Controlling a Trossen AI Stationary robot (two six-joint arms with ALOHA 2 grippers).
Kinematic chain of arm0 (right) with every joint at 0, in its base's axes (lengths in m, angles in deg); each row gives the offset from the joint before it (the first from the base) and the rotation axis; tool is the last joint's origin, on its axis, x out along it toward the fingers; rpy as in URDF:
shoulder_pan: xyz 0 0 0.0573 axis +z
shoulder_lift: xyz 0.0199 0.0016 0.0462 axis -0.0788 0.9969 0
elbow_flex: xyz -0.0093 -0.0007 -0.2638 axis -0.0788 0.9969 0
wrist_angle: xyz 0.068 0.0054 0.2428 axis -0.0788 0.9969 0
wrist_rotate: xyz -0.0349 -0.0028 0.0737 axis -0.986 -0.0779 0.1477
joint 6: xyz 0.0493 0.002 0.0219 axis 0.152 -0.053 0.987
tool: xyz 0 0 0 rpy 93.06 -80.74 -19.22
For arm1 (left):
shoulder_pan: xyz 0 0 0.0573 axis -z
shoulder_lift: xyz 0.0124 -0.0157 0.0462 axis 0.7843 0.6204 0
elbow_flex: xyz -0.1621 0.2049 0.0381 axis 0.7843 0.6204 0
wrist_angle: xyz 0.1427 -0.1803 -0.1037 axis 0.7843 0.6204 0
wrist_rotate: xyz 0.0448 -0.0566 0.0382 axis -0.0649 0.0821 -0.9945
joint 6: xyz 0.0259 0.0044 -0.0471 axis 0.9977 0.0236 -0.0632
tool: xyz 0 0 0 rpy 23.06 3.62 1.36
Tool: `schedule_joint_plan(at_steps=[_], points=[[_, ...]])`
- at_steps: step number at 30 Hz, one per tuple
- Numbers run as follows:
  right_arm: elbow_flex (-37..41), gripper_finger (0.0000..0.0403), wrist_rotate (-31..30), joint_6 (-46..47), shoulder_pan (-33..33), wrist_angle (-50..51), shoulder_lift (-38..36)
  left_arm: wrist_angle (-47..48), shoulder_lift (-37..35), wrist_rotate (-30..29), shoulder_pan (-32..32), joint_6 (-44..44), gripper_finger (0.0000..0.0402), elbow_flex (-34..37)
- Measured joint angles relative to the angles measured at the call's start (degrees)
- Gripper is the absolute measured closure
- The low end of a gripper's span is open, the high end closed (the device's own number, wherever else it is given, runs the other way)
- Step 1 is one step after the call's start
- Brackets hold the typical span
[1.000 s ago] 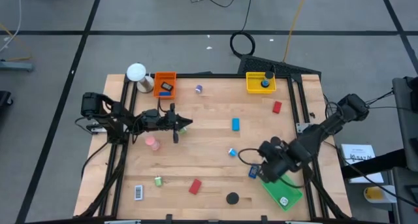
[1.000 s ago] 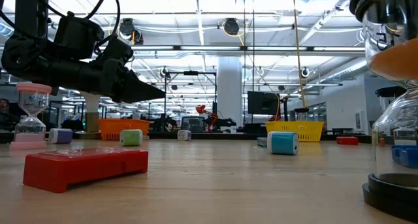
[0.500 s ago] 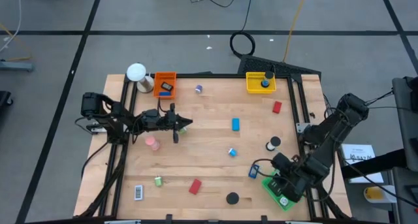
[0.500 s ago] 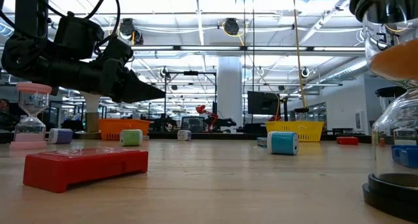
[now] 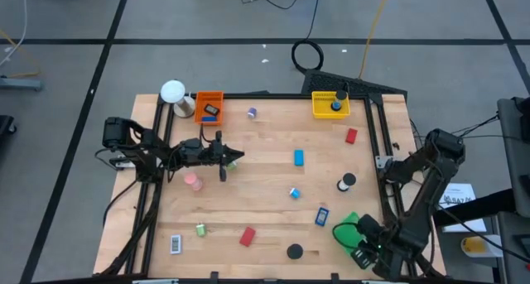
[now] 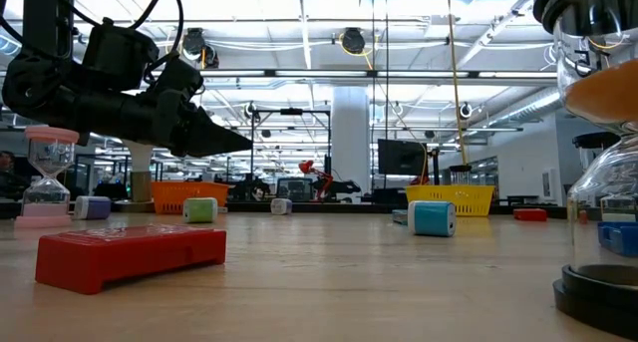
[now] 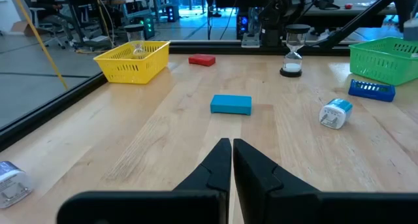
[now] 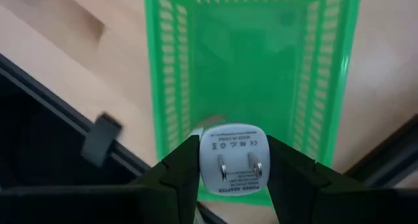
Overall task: Pick & Place Office items
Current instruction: Put the bottom violet charger adapter into the green bin
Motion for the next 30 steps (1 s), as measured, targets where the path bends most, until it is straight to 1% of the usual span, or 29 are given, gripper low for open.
schedule_joint_plan(at_steps=[5, 10, 14, 18, 25, 30], points=[[3.3, 0.0268, 1.2, 3.4, 1.5, -1.8, 0.0, 0.0, 0.0, 0.0, 0.0, 0.0, 0.038, 0.0], [8.9, 0.0268, 3.7, 3.0, 1.6, -9.6, 0.0, 0.0, 0.0, 0.0, 0.0, 0.0, 0.038, 0.0], [11.9, 0.0268, 4.0, 2.7, 1.6, -14.5, 0.1, 0.0, 0.0, 0.0, 0.0, 0.0, 0.038, 0.0], [12.9, 0.0262, 5.5, 2.4, 1.5, -16.1, 0.0, 0.0, 0.0, 0.0, 0.0, 0.0, 0.038, 0.0], [13.0, 0.0231, 6.9, 1.4, 1.5, -16.2, 0.0, 0.0, 0.0, 0.0, 0.0, 0.0, 0.038, 0.0], [13.0, 0.0228, 9.7, 0.2, 0.5, -16.0, 0.0, 0.0, 0.0, 0.0, 0.0, 0.0, 0.038, 0.0]])
